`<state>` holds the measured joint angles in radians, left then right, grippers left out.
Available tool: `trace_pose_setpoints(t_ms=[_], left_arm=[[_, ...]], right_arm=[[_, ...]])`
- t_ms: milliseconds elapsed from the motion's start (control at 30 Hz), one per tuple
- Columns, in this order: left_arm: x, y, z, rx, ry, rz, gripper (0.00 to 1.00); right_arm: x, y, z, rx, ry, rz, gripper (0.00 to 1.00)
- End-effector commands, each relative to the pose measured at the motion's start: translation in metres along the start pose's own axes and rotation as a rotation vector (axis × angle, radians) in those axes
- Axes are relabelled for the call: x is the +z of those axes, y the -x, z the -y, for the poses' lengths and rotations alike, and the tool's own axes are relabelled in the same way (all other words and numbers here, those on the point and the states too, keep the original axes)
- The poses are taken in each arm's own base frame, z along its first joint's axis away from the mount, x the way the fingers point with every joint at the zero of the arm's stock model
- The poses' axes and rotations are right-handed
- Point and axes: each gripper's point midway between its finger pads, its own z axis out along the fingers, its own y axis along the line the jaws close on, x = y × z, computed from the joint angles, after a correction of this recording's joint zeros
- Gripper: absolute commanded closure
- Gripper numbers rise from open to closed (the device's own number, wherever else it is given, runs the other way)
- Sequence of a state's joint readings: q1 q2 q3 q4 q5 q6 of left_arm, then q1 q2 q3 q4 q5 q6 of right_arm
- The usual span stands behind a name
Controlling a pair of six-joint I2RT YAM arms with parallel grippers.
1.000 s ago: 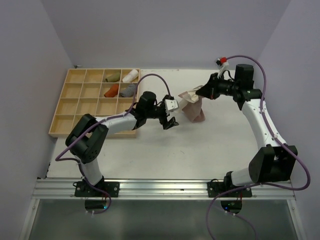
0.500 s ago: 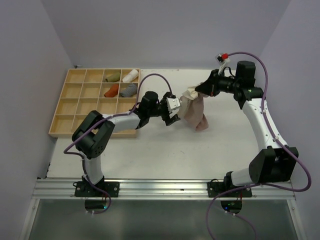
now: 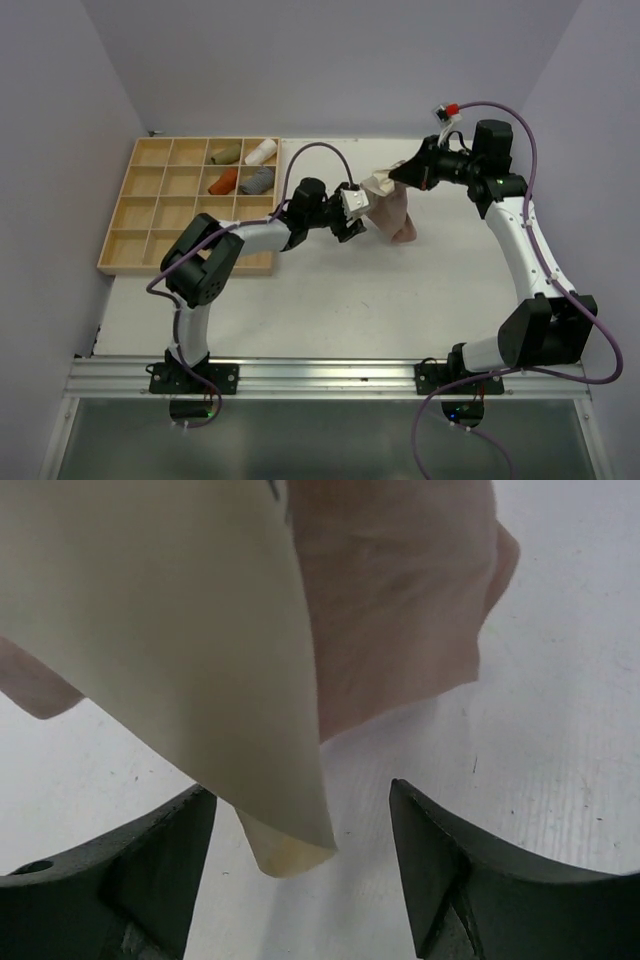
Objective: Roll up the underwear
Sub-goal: Move the underwear to the center of the board
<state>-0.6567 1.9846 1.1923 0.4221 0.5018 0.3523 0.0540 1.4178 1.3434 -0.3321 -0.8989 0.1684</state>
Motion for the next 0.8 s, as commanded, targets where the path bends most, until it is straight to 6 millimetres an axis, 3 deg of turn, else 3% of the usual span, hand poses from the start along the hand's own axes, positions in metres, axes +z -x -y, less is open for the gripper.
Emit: trace_pose_setpoints(t_ms=[0,100,200,333,467,533,567,633,667,700,733,767], left_arm=[[0.008,0.025,-0.023,0.012,0.062,0.058,0.27],[0.011,0.032,-0.025,0.01,0.061,0.074,0.35],[0.007,0.029,-0.024,0.004,0.063,0.053,0.56],[-0.009,0.029,-0.027,0.019,0.067,0.023,1.0],[-0.04,0.047,-0.056,0.018,0.124,0.011,1.0],[-0.055,0.048,-0.066,0.019,0.139,-0.035,1.0],[-0.067,0.06,-0.067,0.044,0.145,-0.03,1.0],[-0.081,0.053,-0.055,0.086,0.106,-0.086,1.0],[-0.094,0.069,-0.051,0.112,0.104,-0.07,1.0],[-0.102,0.054,-0.034,0.099,0.058,-0.114,1.0],[-0.109,0.055,-0.026,0.104,0.043,-0.121,1.0],[-0.122,0.069,-0.018,0.125,0.036,-0.103,1.0]], right_arm=[[-0.009,0.019,-0.025,-0.059,0.058,0.049,1.0],[-0.009,0.021,-0.025,-0.059,0.057,0.052,1.0],[-0.011,0.022,-0.022,-0.056,0.028,0.055,1.0],[-0.021,0.031,-0.007,-0.055,-0.055,0.09,1.0],[-0.028,0.029,0.001,-0.061,-0.098,0.09,1.0],[-0.037,0.014,0.011,-0.009,-0.135,0.054,1.0],[-0.042,0.007,0.008,0.004,-0.126,0.038,1.0],[-0.05,-0.021,0.008,0.057,-0.132,-0.017,1.0],[-0.054,-0.031,0.004,0.066,-0.121,-0.033,1.0],[-0.066,-0.042,-0.013,0.046,-0.102,-0.053,1.0],[-0.071,-0.054,-0.02,0.055,-0.089,-0.076,1.0],[-0.078,-0.062,-0.03,0.015,-0.076,-0.091,1.0]])
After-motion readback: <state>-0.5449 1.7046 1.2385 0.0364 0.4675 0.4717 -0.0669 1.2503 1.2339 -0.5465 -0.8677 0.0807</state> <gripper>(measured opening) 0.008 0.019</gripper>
